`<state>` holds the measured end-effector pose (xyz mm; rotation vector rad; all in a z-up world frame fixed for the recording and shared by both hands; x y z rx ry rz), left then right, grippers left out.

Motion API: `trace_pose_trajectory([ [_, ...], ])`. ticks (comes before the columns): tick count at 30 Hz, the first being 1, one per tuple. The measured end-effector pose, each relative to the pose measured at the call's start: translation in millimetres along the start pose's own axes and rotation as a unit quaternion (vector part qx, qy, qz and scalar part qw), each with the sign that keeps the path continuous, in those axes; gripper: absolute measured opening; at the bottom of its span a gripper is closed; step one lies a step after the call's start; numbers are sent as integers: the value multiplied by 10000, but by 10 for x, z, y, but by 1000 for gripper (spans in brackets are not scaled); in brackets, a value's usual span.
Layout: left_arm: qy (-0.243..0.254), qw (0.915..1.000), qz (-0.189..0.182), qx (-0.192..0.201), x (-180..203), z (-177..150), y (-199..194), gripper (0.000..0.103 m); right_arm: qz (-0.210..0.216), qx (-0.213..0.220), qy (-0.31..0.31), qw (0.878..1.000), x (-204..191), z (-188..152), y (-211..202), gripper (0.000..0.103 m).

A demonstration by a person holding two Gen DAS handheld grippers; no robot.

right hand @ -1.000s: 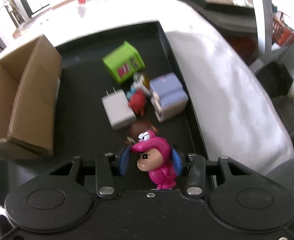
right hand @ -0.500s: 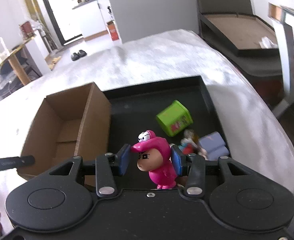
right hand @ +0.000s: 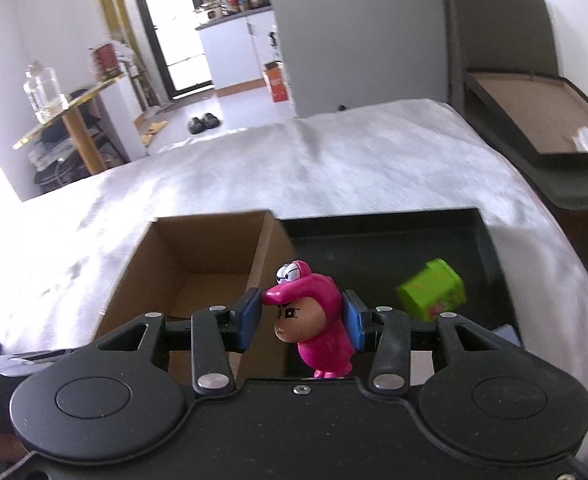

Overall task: Organize rigid objects
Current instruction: 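Carry the pink figurine with the right gripper into the box and release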

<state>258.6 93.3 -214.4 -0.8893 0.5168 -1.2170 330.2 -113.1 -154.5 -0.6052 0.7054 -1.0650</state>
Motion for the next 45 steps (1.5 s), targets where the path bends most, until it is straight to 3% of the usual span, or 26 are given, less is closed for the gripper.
trace_pose_trajectory([
  [14,-48,9999,-111,9,-51,26,14,10,414,-228,-501,9976,-559,28,190,43],
  [25,-158,9996,-219,25,-83,22,24,11,525,-455,-432,9966,-720,38,339,46],
  [33,-149,9997,-180,76,-87,29,4,11,366,-468,-413,9974,-584,-1,212,54],
  [45,-88,9998,18,184,-87,31,-36,11,-86,-391,39,9992,62,-79,-129,58],
])
Point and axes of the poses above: each gripper's, at about its wrist camera, not at the fingertips, and y roughly the way its jaws point, x to its right, z to its top, the point moved 10 cm from there along y, roughly the way its jaws point, and after that the axes turned 4 degrees about -x, right-handed, at the moved point
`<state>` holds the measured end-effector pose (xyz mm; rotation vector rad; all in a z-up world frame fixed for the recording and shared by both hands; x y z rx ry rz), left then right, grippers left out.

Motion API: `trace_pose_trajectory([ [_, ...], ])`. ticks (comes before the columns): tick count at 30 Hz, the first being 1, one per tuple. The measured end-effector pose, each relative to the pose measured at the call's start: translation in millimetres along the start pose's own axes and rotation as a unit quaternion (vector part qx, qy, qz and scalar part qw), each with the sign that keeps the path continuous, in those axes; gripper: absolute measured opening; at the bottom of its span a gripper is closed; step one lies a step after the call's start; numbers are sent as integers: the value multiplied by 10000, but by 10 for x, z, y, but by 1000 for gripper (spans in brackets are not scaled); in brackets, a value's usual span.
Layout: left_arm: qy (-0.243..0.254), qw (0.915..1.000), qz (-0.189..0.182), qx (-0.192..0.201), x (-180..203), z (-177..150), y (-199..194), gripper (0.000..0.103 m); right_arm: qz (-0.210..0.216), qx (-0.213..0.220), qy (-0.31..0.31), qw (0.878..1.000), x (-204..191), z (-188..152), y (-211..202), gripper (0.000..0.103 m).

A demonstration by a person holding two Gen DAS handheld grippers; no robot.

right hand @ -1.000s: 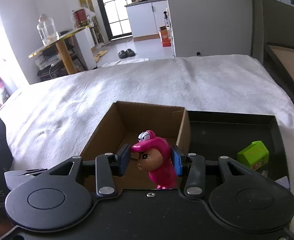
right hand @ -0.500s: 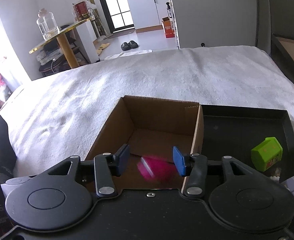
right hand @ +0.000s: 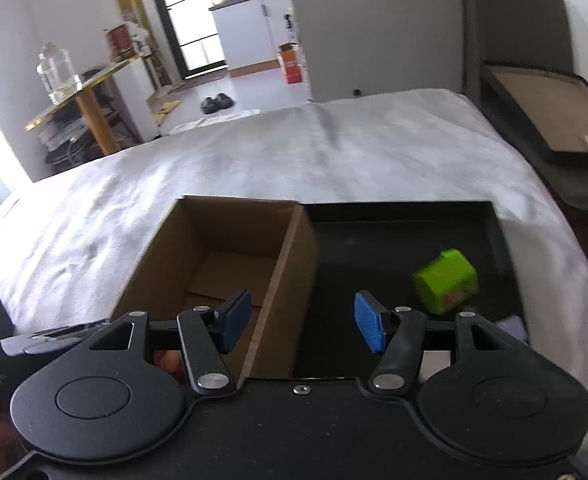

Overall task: Organize rigid objects
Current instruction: 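Move the right gripper back over the tray to the brown-haired doll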

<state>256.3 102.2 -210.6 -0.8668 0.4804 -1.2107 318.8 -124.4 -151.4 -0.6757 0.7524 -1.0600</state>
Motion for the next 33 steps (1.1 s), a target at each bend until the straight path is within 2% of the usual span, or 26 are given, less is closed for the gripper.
trace_pose_trajectory([
  [10,-38,10000,-33,-9,-9,-1,-18,11,-281,-110,372,9989,469,-224,-127,58],
  [16,-2,9998,-36,193,11,63,-133,11,-352,-131,534,9979,621,-307,-169,58],
  [21,77,9998,73,159,51,49,-181,16,-451,-230,705,9962,786,-399,-173,57],
  [29,200,9995,236,77,98,18,-149,63,-532,-556,1012,9919,1071,-557,-18,57],
  [33,265,9991,323,49,124,26,-114,74,-537,-670,1102,9902,1166,-635,73,57],
])
Point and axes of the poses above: each gripper's, at about its wrist camera, not at the fingertips, and y roughly the way its jaws point, x to its right, z to its top, the point moved 10 cm from there along y, roughly the way its jaws point, and after that the axes turned 4 degrees about -x, right-handed, at the moved point
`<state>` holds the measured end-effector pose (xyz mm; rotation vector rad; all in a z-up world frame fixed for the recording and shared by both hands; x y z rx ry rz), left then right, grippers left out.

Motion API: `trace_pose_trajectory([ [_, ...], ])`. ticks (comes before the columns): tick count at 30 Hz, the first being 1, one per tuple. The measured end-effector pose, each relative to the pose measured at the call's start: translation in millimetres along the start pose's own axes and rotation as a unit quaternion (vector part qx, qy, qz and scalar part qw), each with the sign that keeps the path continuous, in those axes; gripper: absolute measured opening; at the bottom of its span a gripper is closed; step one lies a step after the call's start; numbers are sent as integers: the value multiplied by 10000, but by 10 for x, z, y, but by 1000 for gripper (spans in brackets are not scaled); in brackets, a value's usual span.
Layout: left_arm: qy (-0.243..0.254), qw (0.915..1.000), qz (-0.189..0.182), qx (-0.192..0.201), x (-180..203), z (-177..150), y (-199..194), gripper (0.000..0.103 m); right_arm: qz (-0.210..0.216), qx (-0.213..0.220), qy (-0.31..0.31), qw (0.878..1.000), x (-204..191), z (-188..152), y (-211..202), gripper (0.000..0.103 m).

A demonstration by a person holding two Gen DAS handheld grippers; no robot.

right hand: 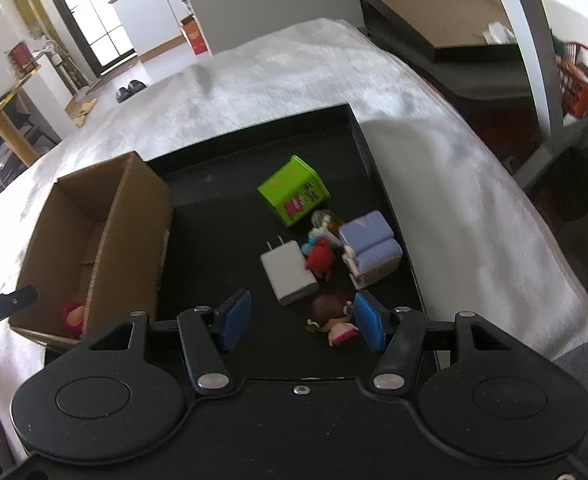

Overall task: Organize rigid objects
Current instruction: 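Move the right gripper back over the tray to the brown-haired doll, then close the right gripper on the brown-haired doll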

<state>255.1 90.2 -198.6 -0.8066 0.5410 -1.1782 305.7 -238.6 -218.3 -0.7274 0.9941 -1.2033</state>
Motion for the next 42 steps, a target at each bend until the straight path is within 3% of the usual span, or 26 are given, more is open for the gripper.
trace_pose_trajectory([
  [5,37,9999,120,-82,22,-24,70,80,19,-167,8,9999,51,-51,155,58],
  [24,83,9994,240,-239,60,-52,238,80,-181,-624,-286,9975,55,-206,720,58],
  [25,87,9994,232,-248,58,-58,239,80,-231,-646,-342,9971,50,-214,746,55],
  [26,87,9994,222,-256,59,-63,242,80,-275,-677,-379,9966,50,-231,762,45],
  [42,-49,9998,126,-152,2,-44,183,80,-137,-293,-621,9975,-218,-136,399,41],
])
Point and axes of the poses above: each gripper's, at about its wrist camera, not at the fingertips, and y roughly the way its jaws point, x to its right, z to its top, the point moved 10 cm from there along y, roughly the way its jaws point, and after that the axes turned 4 degrees about -x, right-handed, at the moved point
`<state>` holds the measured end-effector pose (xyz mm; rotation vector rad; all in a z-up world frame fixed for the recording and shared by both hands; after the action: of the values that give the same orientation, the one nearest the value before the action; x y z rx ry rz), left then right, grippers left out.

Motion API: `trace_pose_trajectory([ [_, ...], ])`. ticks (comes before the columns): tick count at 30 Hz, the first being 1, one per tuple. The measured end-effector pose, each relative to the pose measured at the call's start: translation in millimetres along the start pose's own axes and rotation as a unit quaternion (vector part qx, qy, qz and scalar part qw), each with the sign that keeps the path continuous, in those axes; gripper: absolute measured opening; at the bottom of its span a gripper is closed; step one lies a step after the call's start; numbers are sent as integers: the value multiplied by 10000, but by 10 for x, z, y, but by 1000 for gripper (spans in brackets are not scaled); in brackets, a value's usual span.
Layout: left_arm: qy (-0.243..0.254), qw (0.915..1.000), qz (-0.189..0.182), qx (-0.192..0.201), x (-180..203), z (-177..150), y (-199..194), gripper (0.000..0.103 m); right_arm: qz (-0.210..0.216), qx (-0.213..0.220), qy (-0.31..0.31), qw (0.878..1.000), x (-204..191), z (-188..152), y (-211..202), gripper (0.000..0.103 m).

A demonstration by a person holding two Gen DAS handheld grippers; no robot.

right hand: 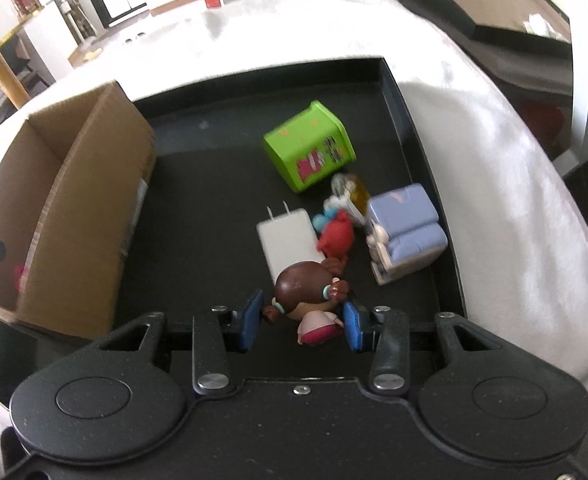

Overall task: Organize rigid objects
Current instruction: 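Close the right gripper on the brown-haired doll, then carry the doll with the right gripper into the box and release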

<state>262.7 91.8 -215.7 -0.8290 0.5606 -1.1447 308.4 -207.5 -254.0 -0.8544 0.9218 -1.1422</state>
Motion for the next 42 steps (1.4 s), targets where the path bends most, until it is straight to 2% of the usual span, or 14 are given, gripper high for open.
trace_pose_trajectory([
  [4,-41,9999,24,146,-24,21,-36,80,138,226,-64,9996,-120,103,-164,41],
  [12,-65,9997,-49,235,-30,39,-48,72,319,524,-184,9979,-360,347,-371,41],
  [29,-276,9993,-198,154,-124,8,27,38,601,827,-534,9933,-843,569,-455,41],
  [36,-332,9991,-258,112,-128,-8,48,30,730,880,-703,9910,-1073,597,-434,41],
  [40,-400,9987,-301,113,-138,7,62,17,791,852,-810,9899,-1204,590,-412,41],
  [42,-443,9985,-317,102,-152,6,71,15,822,834,-857,9894,-1258,588,-401,41],
])
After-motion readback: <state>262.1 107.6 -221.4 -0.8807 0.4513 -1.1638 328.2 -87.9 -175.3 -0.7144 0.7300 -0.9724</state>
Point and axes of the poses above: each gripper's, at about its wrist camera, not at the fingertips, and y roughly the way its jaws point, x to its right, z to its top, the point moved 10 cm from there along y, roughly the way its jaws point, and after that the axes turned 4 degrees about -x, right-handed, at the moved point
